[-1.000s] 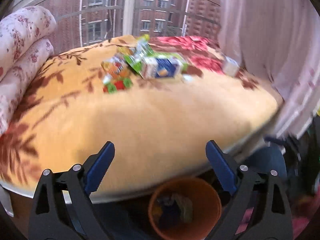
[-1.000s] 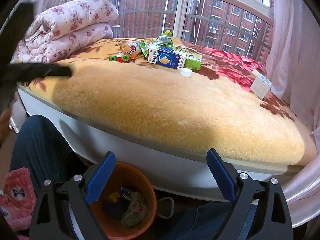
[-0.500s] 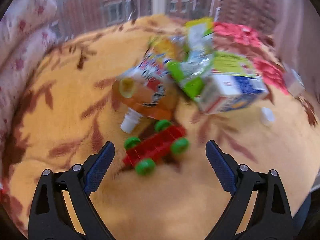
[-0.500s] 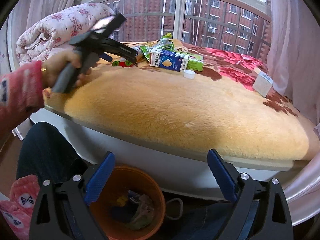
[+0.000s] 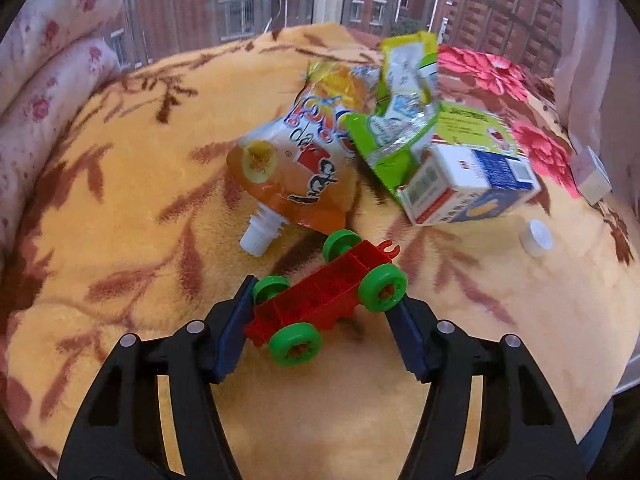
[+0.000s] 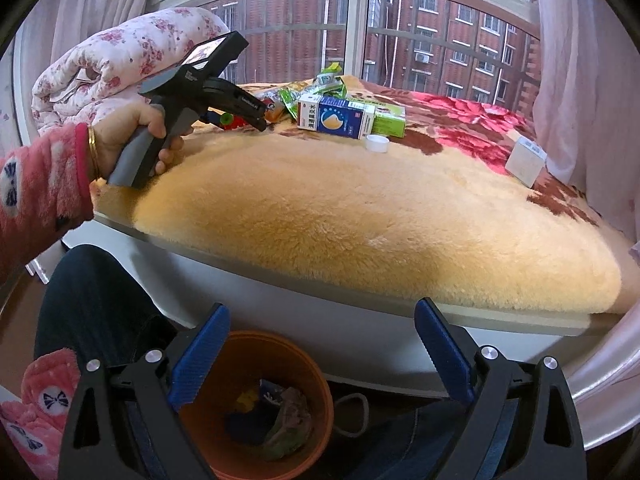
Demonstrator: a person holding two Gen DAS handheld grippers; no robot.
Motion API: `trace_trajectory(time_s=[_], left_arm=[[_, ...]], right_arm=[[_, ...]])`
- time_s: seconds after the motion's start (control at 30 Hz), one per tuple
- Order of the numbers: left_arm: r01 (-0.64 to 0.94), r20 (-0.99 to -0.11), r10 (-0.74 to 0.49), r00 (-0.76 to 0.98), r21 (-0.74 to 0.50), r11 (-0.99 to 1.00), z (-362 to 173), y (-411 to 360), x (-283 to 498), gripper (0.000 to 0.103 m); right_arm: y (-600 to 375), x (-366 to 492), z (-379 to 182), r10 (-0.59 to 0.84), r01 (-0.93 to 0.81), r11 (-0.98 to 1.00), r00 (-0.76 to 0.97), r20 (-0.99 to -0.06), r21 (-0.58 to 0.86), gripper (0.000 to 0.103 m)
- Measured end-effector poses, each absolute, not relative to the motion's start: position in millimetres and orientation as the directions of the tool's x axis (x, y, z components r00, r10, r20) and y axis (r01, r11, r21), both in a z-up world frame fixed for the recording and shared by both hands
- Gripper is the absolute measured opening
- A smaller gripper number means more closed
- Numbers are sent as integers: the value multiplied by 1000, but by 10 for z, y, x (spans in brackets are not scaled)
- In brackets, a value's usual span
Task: Collect trash
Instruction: 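Grasp the white bottle cap with the right tool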
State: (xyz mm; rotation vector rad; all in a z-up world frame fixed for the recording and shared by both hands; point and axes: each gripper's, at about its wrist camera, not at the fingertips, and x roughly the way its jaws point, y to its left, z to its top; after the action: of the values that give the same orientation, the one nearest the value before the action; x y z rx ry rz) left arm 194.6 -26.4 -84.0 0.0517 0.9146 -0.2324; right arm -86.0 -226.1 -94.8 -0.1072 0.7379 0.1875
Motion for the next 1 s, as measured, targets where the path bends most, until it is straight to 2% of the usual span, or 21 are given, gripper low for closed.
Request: trace_trajectory(time_s=[0.2,0.53,0.77,0.93,1.0], left_arm=[[264,-743,-178,645,-2,965,-649,-369,1608,61],[296,-671,-227,705,-12,955,-386,-230,798,61],[273,-681,-230,696,-45,961,-424,-6,378,61],[253,-684,-236,690,-78,964,-467,137,219,61],[248,-684,-240,689,-89,965,-472,182,172,61]], right_arm=[[-2302,-869,-901,137,-196,981,727,-673,-12,92],[-2476,-557,-617,154,-185,983,762,-629,16,92],[-2474,540,-509,202,-212,975,710,-674,70,94],[-2404,1358,-597,120,-163,987,683,-721,10,94],[-2374,1669,-684,60,-130,991,666,-743,-36,90]])
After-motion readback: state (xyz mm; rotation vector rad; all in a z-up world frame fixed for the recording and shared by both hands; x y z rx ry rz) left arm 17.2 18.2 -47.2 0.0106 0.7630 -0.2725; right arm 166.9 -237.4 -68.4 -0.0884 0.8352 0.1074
